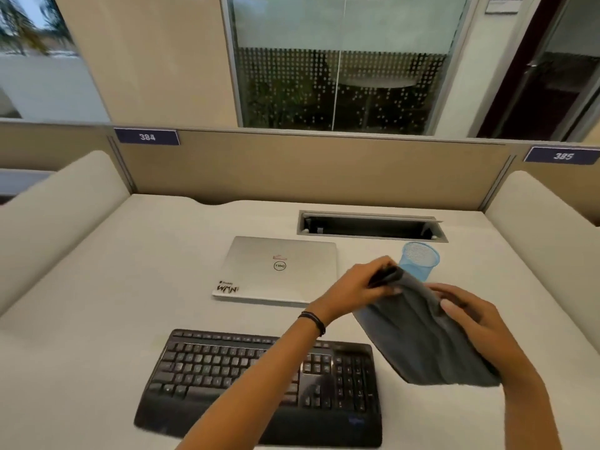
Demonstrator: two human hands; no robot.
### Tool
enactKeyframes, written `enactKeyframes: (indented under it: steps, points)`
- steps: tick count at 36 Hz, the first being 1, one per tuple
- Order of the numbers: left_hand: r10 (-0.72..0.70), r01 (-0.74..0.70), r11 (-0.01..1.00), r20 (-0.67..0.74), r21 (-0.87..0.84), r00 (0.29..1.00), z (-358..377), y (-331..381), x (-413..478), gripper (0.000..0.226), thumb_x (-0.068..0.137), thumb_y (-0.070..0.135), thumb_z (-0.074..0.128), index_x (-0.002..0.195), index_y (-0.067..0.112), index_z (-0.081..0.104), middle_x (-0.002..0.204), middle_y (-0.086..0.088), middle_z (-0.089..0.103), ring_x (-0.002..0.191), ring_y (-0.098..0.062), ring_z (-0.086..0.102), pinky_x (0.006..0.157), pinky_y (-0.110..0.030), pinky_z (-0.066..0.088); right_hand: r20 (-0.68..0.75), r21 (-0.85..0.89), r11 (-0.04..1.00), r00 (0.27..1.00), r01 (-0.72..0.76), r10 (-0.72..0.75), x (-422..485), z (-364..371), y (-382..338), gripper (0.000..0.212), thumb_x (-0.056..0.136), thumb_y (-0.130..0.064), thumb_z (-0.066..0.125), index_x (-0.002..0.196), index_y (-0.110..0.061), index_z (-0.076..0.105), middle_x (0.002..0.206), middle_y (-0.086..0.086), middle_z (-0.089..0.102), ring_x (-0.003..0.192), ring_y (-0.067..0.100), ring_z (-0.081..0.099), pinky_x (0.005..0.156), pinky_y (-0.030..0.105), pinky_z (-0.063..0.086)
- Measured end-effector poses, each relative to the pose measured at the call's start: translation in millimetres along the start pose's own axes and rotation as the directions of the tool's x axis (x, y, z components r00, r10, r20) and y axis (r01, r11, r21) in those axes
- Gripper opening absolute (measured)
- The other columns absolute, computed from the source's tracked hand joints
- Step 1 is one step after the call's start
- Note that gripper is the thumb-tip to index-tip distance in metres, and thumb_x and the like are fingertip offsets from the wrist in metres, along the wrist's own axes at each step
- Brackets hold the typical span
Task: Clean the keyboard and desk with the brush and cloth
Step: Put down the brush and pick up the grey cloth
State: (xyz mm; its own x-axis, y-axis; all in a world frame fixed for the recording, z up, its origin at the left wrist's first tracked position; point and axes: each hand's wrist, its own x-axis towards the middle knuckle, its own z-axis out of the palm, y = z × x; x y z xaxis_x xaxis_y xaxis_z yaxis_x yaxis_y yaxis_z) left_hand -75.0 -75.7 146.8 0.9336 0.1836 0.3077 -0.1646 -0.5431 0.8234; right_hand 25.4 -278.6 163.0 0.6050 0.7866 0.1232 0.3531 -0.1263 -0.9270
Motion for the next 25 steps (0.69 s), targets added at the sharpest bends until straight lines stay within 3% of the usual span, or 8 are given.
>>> enactKeyframes:
  steps: [3,6,9,12,15,20,23,25]
  points:
    - [0.011,-0.011,1.000,-0.095,0.005,0.995,-25.5,-1.0,-14.3,0.020,0.092,0.012,0.056,0.111,0.014,0.051,0.109,0.001,0.056,0.102,-0.008,0.053,0.089,-0.012,0.043,-0.060,0.251,0.967,0.996,-0.046,0.063,-1.1,18.6,-6.7,0.042,0.081,-0.058,0.053,0.111,-0.030,0.063,0.109,0.001,0.068,0.106,0.022,0.063,0.084,0.031,0.055]
    - [-0.007,0.005,1.000,-0.191,-0.013,0.982,-45.5,-3.0,-27.9,0.018,0.092,0.012,0.056,0.109,0.014,0.051,0.106,0.004,0.057,0.099,-0.003,0.055,0.089,-0.016,0.045,-0.054,0.382,0.923,0.996,-0.045,0.071,-3.4,37.5,-4.5,0.083,0.057,-0.082,0.058,0.117,-0.024,0.056,0.110,-0.002,0.068,0.107,0.020,0.063,0.083,0.035,0.054]
    - [-0.057,0.035,0.996,-0.301,-0.078,0.952,-60.2,-4.7,-41.3,0.020,0.094,0.015,0.055,0.112,0.020,0.050,0.107,0.012,0.056,0.101,0.012,0.052,0.088,-0.010,0.043,-0.080,0.606,0.795,0.993,-0.020,0.087,-12.9,66.5,2.8,0.081,0.059,-0.082,0.053,0.115,-0.025,0.063,0.119,0.000,0.065,0.109,0.018,0.062,0.081,0.031,0.055]
    - [-0.133,0.076,0.984,-0.382,-0.160,0.915,-69.1,-7.6,-52.6,0.022,0.094,0.022,0.055,0.116,0.024,0.050,0.111,0.019,0.055,0.103,0.013,0.051,0.089,-0.012,0.044,-0.102,0.582,0.804,0.969,-0.124,0.224,-16.8,94.5,8.3,0.090,0.043,-0.087,0.059,0.114,-0.031,0.058,0.118,-0.002,0.061,0.102,0.012,0.064,0.076,0.022,0.055]
    - [-0.194,0.096,0.964,-0.408,-0.248,0.892,-74.4,-11.8,-59.4,0.023,0.094,0.026,0.055,0.117,0.023,0.052,0.116,0.008,0.059,0.108,-0.004,0.055,0.094,-0.026,0.048,-0.095,0.421,0.882,0.957,-0.211,0.275,-13.5,117.1,10.0,0.106,0.035,-0.086,0.065,0.118,-0.021,0.047,0.113,0.001,0.057,0.109,0.022,0.057,0.077,0.023,0.055]
    - [-0.261,0.124,0.935,-0.409,-0.333,0.874,-75.4,-11.1,-71.9,0.020,0.095,0.025,0.055,0.110,0.038,0.051,0.108,0.020,0.059,0.100,0.009,0.056,0.087,-0.013,0.047,-0.213,0.280,0.909,0.904,-0.308,0.371,-10.8,143.3,-2.8,0.096,0.032,-0.081,0.070,0.106,-0.023,0.050,0.109,-0.004,0.058,0.102,0.019,0.058,0.091,0.039,0.048]
    - [-0.291,0.167,0.939,-0.437,-0.301,0.851,-77.2,-17.2,-82.4,0.018,0.094,0.023,0.056,0.106,0.034,0.049,0.100,0.022,0.054,0.087,0.021,0.052,0.074,-0.001,0.041,-0.318,0.267,0.908,0.860,-0.322,0.399,-7.7,154.7,-13.0,0.056,0.064,-0.056,0.065,0.105,-0.021,0.046,0.106,0.002,0.055,0.107,0.032,0.056,0.096,0.049,0.046]
    - [-0.319,0.202,0.931,-0.408,-0.305,0.855,-78.8,-23.9,-89.7,0.018,0.094,0.024,0.056,0.109,0.029,0.047,0.099,0.022,0.053,0.085,0.019,0.051,0.071,0.000,0.041,-0.387,0.277,0.909,0.830,-0.312,0.403,-7.5,160.3,-15.8,0.045,0.074,-0.047,0.061,0.105,-0.018,0.049,0.108,0.007,0.058,0.106,0.034,0.056,0.096,0.051,0.045]
